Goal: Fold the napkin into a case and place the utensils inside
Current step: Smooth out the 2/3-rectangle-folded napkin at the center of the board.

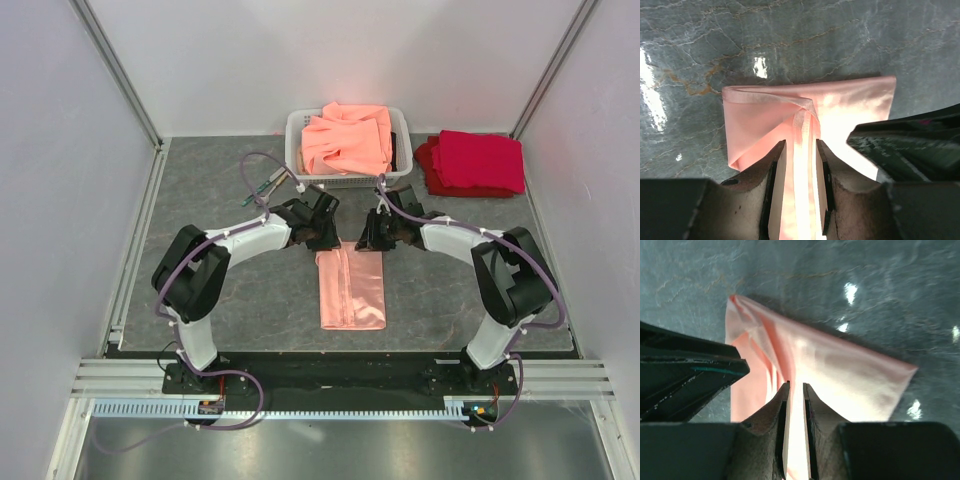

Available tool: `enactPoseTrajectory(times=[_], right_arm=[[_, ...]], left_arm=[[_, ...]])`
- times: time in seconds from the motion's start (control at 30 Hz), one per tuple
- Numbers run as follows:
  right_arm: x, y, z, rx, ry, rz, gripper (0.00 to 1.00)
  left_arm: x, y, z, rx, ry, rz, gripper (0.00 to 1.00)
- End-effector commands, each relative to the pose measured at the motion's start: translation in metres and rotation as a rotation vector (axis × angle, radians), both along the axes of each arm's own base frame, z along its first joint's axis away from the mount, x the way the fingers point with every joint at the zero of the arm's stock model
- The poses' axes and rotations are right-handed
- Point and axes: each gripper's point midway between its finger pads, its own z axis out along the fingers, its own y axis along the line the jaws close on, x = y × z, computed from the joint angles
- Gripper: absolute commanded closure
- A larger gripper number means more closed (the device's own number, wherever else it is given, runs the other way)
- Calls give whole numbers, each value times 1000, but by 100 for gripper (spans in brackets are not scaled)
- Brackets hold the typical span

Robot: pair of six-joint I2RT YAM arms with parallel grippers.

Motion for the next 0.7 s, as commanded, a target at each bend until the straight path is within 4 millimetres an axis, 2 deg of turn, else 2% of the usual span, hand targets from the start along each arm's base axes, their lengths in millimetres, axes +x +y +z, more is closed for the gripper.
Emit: enactPoseTrajectory(times=[0.0, 0.03, 0.43, 0.6, 0.67], right_arm=[[15, 3, 5, 53, -30, 18, 77], [17, 3, 3, 57, -28, 17, 78], [19, 11, -13, 83, 0, 32, 84], [17, 9, -20, 75, 6, 31, 85], [16, 8, -23, 73, 13, 32, 86]], left_arm=[[12, 2, 2, 98, -59, 9, 63], [12, 2, -4, 112, -49, 8, 63], [19, -4, -14, 149, -50, 15, 60], [20, -5, -19, 153, -44, 15, 62], [21, -6, -21, 158, -42, 11, 66]])
